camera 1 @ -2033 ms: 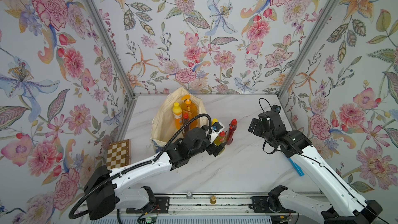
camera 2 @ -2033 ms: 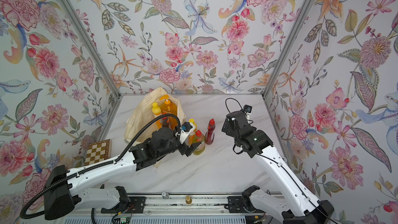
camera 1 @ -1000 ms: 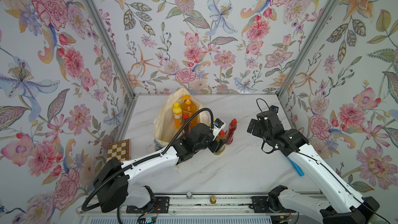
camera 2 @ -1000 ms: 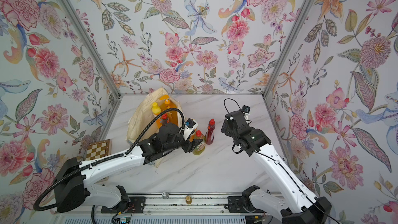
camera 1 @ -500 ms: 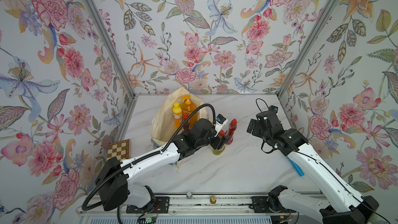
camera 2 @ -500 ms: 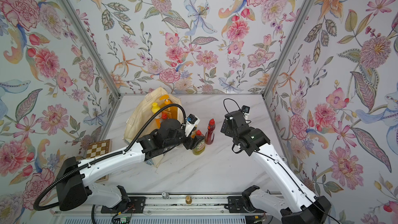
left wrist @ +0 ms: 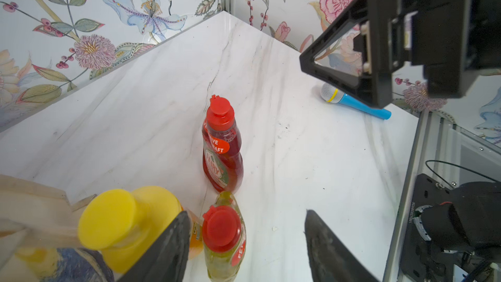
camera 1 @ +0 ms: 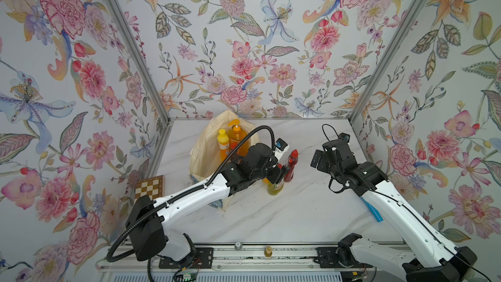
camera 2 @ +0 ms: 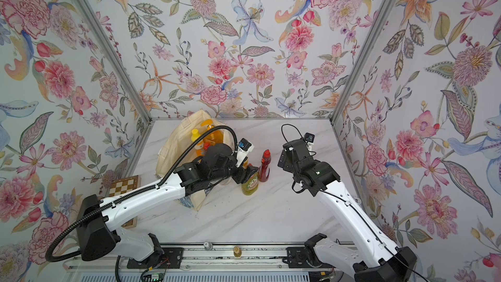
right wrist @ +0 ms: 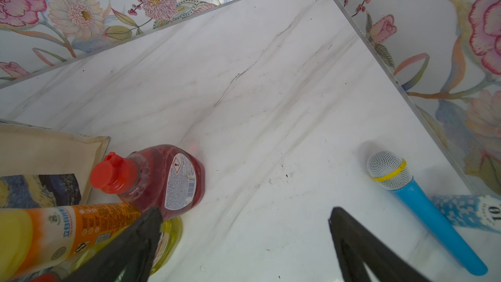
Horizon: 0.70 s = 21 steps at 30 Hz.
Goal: Pack dish soap into the shopping bag
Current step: Pick up the bottle of dish soap at the center of the board.
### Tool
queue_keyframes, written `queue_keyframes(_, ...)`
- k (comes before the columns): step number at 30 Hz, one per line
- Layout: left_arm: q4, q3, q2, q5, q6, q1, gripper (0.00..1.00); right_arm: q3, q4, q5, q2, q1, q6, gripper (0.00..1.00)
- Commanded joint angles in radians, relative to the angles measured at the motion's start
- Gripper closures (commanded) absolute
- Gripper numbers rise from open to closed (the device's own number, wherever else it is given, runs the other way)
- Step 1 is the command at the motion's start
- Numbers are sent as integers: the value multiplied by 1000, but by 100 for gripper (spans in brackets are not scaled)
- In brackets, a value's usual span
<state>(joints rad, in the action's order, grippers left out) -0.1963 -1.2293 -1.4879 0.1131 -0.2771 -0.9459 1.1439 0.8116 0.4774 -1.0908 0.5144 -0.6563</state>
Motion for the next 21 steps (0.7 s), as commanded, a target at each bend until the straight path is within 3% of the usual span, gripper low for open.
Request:
queue_keyframes(1, -29, -30, -39, -69, 30, -15, 33, -16, 17, -6, 0, -7, -16, 1)
queue_keyframes(17, 4, 3, -147, -98, 39, -24, 37, -24, 8, -17, -8, -7, -12, 1)
queue_keyframes(21, 13, 11, -149, -82, 37, -28, 43, -24, 5, -20, -9, -7, -12, 1)
